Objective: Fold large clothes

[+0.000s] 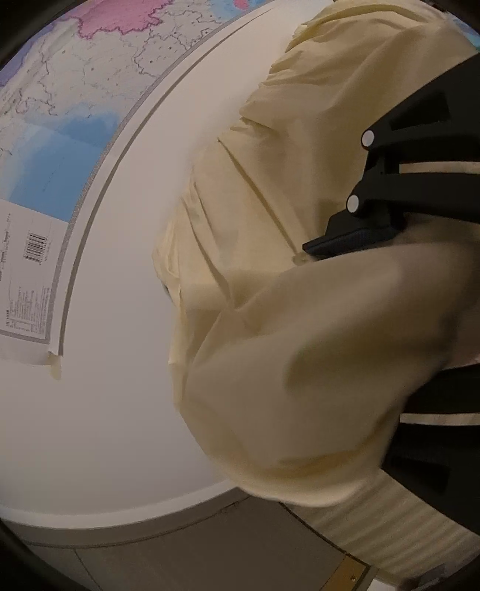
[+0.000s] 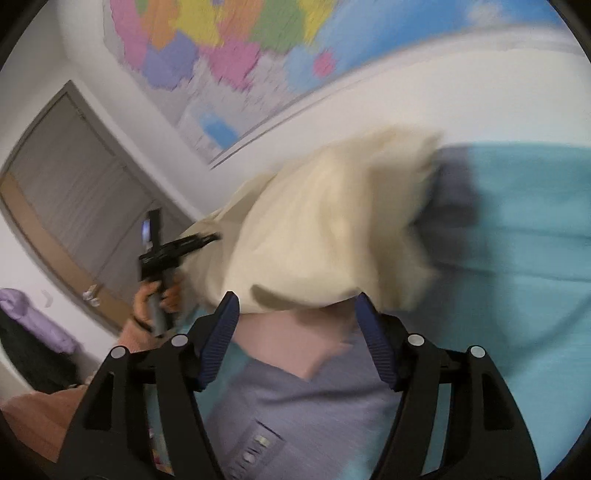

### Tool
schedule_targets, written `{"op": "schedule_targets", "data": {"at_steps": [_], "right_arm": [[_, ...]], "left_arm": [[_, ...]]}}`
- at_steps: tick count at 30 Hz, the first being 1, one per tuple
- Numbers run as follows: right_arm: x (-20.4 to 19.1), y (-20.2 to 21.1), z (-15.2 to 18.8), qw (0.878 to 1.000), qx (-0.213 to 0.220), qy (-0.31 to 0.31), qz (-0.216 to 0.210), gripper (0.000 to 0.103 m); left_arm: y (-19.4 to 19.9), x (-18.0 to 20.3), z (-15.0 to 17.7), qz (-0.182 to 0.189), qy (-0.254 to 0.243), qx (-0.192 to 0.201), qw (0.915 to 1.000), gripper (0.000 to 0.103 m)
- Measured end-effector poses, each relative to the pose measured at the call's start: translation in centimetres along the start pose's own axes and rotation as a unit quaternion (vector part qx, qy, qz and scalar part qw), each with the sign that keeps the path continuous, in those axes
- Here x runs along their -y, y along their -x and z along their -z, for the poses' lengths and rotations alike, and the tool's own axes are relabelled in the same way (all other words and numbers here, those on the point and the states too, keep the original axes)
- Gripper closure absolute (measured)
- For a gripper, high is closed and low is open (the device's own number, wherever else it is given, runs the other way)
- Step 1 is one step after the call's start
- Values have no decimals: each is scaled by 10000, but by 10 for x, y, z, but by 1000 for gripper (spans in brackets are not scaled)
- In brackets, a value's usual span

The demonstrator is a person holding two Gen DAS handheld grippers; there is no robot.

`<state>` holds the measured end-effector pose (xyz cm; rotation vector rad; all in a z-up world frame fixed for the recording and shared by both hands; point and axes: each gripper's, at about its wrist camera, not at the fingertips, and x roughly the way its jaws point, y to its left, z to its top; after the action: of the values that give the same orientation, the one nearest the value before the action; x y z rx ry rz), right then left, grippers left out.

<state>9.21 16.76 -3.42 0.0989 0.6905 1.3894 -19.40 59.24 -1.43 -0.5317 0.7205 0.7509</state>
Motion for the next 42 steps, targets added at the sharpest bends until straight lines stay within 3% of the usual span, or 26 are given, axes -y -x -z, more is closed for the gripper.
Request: {"op": "schedule_targets", "data": {"at_steps": [3, 6, 9, 12, 15, 17, 19, 22, 24, 28, 32, 36, 42], "right_arm": [[11, 14, -12, 9978, 311, 75, 588, 37], [21, 22, -17, 9956, 572, -112, 735, 38], [24, 1, -22, 9974, 265, -194, 645, 55], [4, -23, -18, 9987, 2, 203, 468, 71], [-2, -31, -17, 9989, -51, 214, 420, 87], [8, -38, -9, 9983, -322, 17, 488, 89], [18, -54, -2, 9954, -780, -238, 509, 89], [21, -59, 3, 9922, -1004, -297, 680, 87], [16, -50, 1, 9930, -893, -203, 747, 75], [-9, -16, -15, 9934, -180, 202, 1118, 65], [-41, -4, -31, 9878, 373, 775, 1299, 47], [-63, -35, -46, 9878, 330, 1107, 1045, 47], [-44, -77, -48, 9944, -55, 697, 791, 57]], "left_arm": [[17, 5, 4, -117, -61, 101, 9999, 54], [40, 8, 13, -185, -115, 265, 9994, 51], [62, 10, 20, -182, -127, 425, 9989, 48], [87, 20, 29, -281, -339, 789, 9959, 42], [97, 45, 30, 49, -586, 924, 9940, 38], [100, 59, 34, 243, -780, 910, 9925, 37], [99, 71, 44, 568, -999, 787, 9903, 34], [76, 93, 53, 690, -1169, 512, 9894, 34], [67, 102, 61, 643, -1187, 395, 9901, 33], [70, 111, 68, 468, -1294, 546, 9890, 32], [83, 119, 71, 338, -1335, 708, 9879, 31], [92, 128, 71, 366, -1414, 798, 9860, 30], [94, 142, 77, 407, -1523, 810, 9842, 26]]}}
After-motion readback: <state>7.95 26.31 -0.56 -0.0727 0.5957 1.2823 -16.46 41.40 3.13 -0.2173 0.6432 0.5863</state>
